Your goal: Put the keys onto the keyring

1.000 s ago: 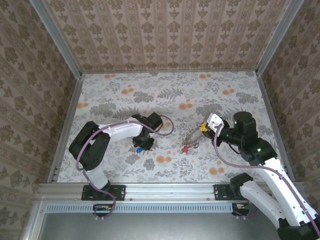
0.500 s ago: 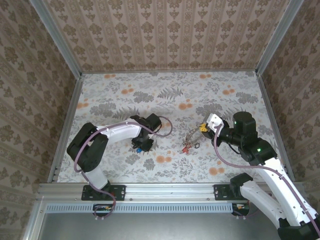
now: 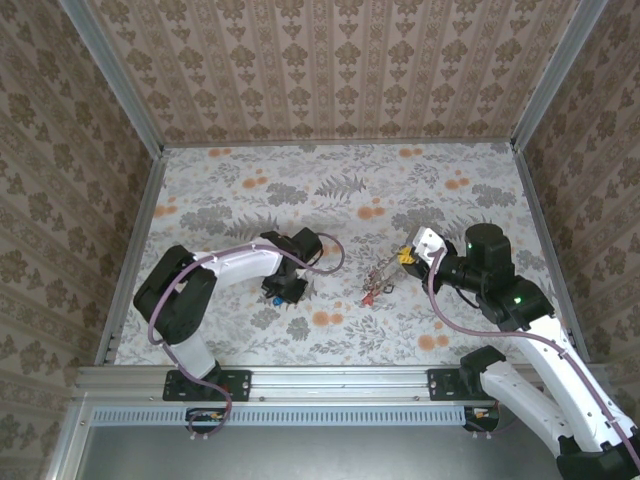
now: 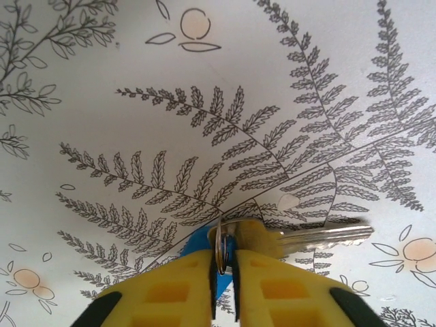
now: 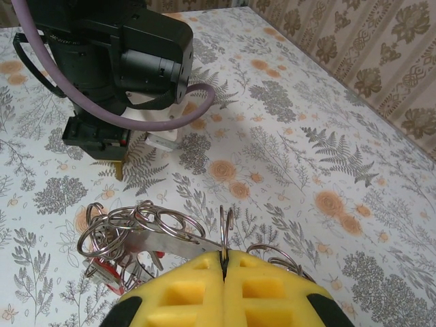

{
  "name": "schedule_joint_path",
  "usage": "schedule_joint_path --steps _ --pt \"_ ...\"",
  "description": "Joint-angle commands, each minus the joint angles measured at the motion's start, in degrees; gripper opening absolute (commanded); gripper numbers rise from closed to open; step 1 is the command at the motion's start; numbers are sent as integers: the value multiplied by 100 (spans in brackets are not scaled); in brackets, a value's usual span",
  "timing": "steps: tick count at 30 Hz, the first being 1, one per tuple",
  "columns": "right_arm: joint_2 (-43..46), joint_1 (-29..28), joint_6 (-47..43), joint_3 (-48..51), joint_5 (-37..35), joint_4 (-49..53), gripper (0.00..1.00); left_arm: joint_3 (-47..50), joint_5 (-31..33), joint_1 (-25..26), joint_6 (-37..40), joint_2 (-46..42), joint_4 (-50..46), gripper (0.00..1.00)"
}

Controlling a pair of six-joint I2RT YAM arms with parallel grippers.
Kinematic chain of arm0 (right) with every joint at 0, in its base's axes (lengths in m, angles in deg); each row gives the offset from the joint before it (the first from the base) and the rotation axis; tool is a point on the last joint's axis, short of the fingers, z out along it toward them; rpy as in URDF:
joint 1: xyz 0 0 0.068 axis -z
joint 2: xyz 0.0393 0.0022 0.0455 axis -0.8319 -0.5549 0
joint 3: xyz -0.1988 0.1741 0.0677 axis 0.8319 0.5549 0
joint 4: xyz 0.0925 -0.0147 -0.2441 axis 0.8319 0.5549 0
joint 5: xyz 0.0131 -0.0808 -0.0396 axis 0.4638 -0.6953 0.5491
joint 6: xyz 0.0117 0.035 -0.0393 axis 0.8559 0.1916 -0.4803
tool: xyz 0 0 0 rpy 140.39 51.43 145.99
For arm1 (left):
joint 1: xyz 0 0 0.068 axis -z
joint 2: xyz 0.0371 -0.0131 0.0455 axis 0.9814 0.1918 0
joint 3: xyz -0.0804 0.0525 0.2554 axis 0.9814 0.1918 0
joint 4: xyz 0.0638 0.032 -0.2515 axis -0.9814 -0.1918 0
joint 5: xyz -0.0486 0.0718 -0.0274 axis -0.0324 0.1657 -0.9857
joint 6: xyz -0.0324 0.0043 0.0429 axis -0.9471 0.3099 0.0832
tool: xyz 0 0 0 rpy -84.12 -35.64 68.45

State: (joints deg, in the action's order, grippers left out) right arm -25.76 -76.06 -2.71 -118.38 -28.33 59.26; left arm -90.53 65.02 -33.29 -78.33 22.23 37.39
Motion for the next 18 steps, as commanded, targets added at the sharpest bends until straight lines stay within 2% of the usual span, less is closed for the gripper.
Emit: schedule_joint_path --steps 1,18 --pt "10 -45 69 -88 154 -393 0 -62 81 -24 -3 -81 -38 19" --pt "-47 -113 84 -91 149 -458 0 -147 184 -53 78 -56 -1 9"
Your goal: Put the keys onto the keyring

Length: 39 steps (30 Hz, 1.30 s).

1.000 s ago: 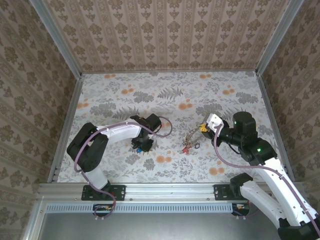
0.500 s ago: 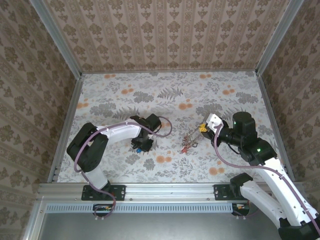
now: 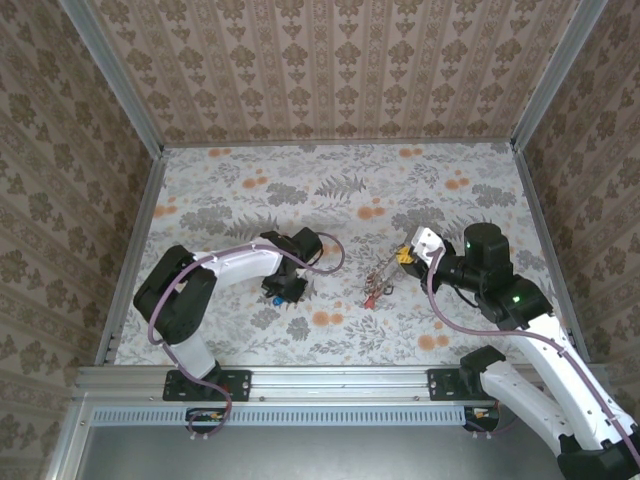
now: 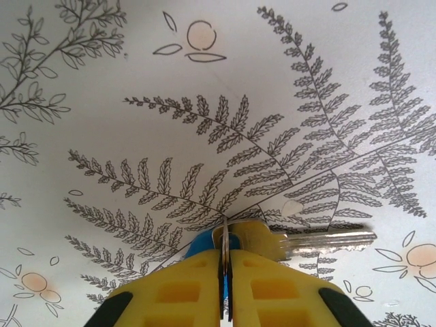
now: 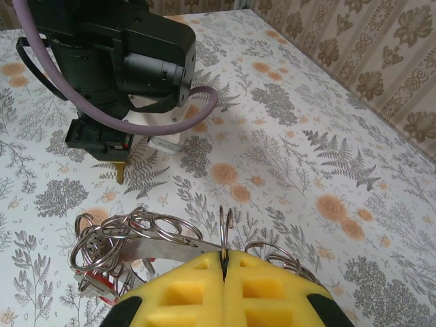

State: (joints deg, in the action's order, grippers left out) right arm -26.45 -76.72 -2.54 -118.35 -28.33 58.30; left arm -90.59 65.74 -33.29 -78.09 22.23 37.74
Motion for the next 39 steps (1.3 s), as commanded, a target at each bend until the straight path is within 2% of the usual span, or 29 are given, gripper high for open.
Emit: schedule_joint_path --steps 1,3,6,12,15,19,22,26,31,39 --pt "19 -56 66 -90 155 -359 0 -158 115 -52 68 -59 -35 7" --pt "10 -64 64 -103 154 -365 0 -190 142 -56 128 -59 -35 1" --pt "3 -76 60 -104 154 -353 0 -225 157 -50 286 -122 -38 0" --pt "-83 -103 -32 -121 228 -270 0 -272 -133 -56 1419 -767 -70 0" --pt "-180 -149 -12 -121 288 -371 0 -97 -597 -80 2170 -1498 193 0" --pt "-369 -308 38 -34 364 -682 0 183 -1621 -255 2894 -2459 704 0" --pt "-548 -487 30 43 369 -907 0 184 -2362 -473 3132 -2809 888 0" --pt "-763 -709 20 139 454 -1275 0 123 -3064 -516 3608 -2992 954 0" --pt "-938 -955 -248 200 605 -1453 0 13 -3721 -512 3845 -2914 1031 0" --pt "-1063 -1090 -743 239 1209 -1459 0 317 -4122 -401 4472 -3371 1788 0"
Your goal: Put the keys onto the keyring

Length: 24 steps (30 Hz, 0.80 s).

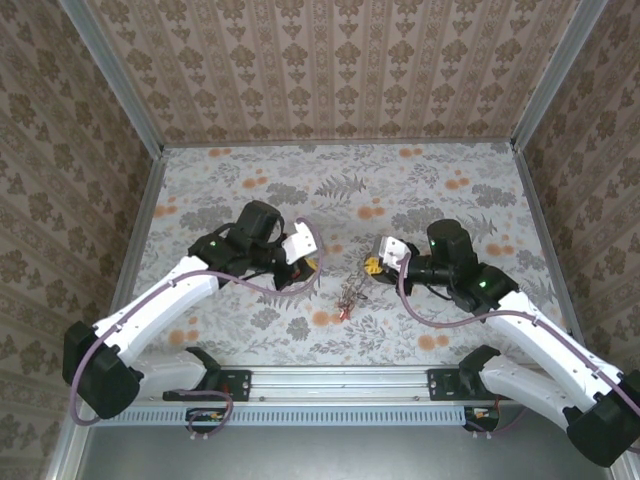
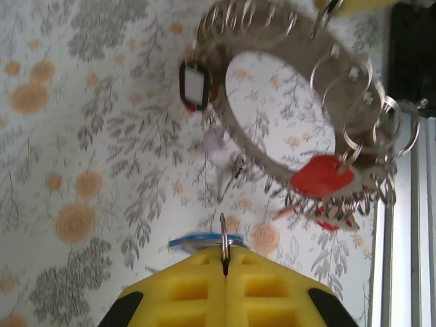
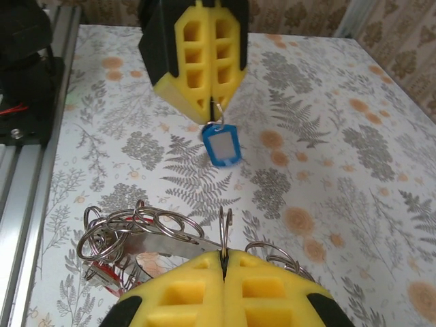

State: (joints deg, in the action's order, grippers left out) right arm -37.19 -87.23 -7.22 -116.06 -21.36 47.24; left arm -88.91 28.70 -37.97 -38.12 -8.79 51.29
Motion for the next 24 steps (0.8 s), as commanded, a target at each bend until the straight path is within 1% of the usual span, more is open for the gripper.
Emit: schedule_joint_path --steps 1,5,10,12,14,21,24 --pt "-11 -52 -298 -6 564 -342 0 225 -410 101 535 -341 607 0" --pt "-107 -95 -399 -76 726 -216 0 346 -374 234 794 -408 987 0" --pt "-265 -212 -534 -159 777 -131 0 204 -268 410 1067 -149 1036 0" --pt "-316 -291 -629 -175 741 -121 0 174 -317 470 1228 -68 1027 0" --pt "-373 -365 -740 -192 703 -100 0 165 -392 552 1548 -8 965 0" --pt "-457 -671 -1391 -186 327 -18 0 165 -306 702 2269 22 665 0" --pt "-433 -884 -1889 -189 -84 102 0 171 -277 747 2433 61 526 0"
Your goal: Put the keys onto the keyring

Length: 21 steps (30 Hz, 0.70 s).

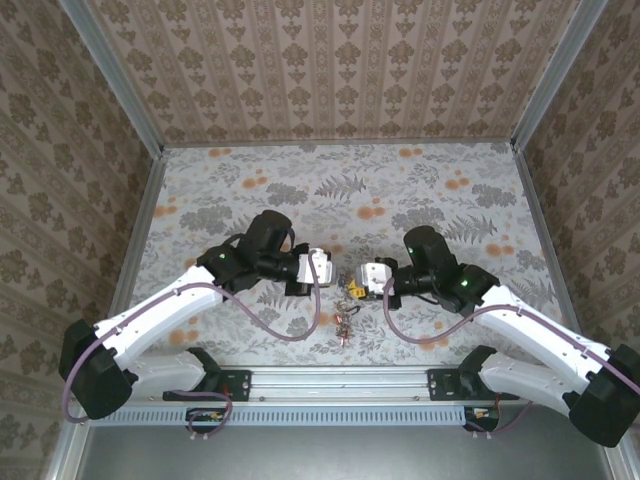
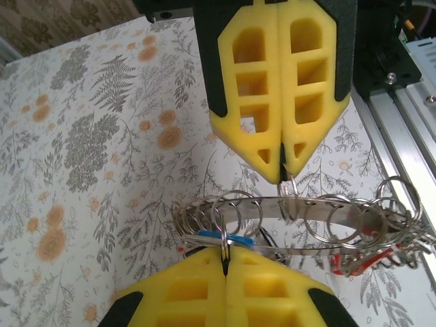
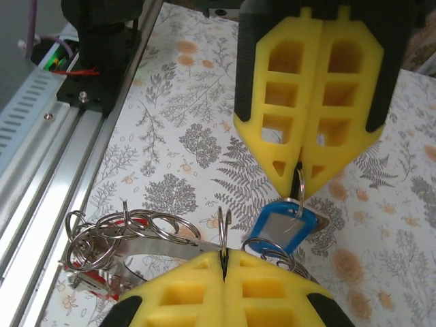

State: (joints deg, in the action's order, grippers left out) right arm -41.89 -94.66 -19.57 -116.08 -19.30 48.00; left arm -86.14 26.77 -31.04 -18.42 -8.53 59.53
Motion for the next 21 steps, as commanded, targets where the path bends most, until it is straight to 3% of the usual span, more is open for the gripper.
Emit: schedule_joint_path --steps 1,7,21 --pt "49 -201 -778 -196 -461 56 0 -117 -97 53 493 66 -366 0" --pt "16 -327 -1261 -341 -992 323 0 -25 95 188 678 67 -426 0" --pt "-297 -327 -1093 -620 -421 647 0 -42 733 625 872 223 -282 0"
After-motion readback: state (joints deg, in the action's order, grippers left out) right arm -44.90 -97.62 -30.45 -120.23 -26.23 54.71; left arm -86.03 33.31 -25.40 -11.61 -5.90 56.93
